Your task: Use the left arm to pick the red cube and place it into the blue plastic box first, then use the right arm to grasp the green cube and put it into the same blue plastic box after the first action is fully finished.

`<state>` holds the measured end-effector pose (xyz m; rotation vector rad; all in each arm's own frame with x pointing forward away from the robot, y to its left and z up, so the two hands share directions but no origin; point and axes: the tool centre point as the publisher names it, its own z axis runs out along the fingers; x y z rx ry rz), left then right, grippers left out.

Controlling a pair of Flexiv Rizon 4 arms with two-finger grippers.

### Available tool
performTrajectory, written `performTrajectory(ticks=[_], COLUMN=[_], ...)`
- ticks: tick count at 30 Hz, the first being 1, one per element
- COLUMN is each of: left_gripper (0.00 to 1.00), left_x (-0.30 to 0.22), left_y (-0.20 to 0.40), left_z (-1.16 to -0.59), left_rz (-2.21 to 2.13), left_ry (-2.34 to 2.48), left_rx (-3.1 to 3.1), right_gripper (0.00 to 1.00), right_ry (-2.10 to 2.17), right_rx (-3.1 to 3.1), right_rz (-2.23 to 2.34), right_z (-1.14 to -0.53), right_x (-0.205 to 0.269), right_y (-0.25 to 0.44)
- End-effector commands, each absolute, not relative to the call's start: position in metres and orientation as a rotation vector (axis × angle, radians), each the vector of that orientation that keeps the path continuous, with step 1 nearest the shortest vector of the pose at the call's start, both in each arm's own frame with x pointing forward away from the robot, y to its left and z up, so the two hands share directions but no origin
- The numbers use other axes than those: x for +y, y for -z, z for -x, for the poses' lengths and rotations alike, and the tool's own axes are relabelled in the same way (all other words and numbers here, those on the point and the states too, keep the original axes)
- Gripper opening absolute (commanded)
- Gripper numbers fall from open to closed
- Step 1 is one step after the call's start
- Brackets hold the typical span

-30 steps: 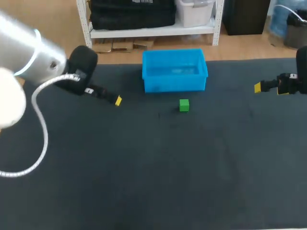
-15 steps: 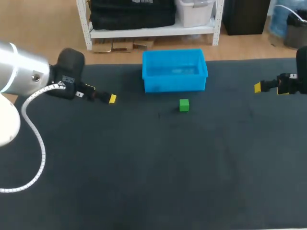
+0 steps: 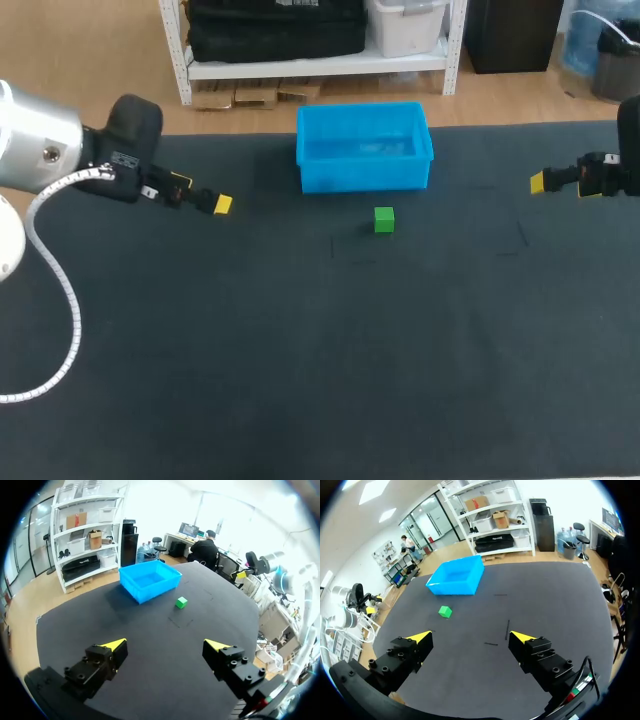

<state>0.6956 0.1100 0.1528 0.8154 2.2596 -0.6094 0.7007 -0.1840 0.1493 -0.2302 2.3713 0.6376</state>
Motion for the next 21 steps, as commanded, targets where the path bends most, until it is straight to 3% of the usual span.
performTrajectory(ticks=[1, 9, 21], left_gripper=[1.00, 1.00, 1.00], left_x=[0.112, 0.112, 0.112], left_y=[-0.153, -0.153, -0.153], left_z=[-0.694, -0.694, -0.694], left_rz=[-0.818, -0.818, -0.818], left_ry=[0.618, 0.618, 0.618], left_rx=[2.254, 2.254, 2.254], right_gripper=[1.00, 1.00, 1.00], right_ry=[-0.640, -0.644, -0.380], right_rx=[2.372, 2.376, 2.549], right_rz=[0.233, 0.246, 0.222], right_z=[-0.701, -0.702, -0.708], right_x=[-0.185, -0.179, -0.112], right_y=[-0.149, -0.152, -0.151])
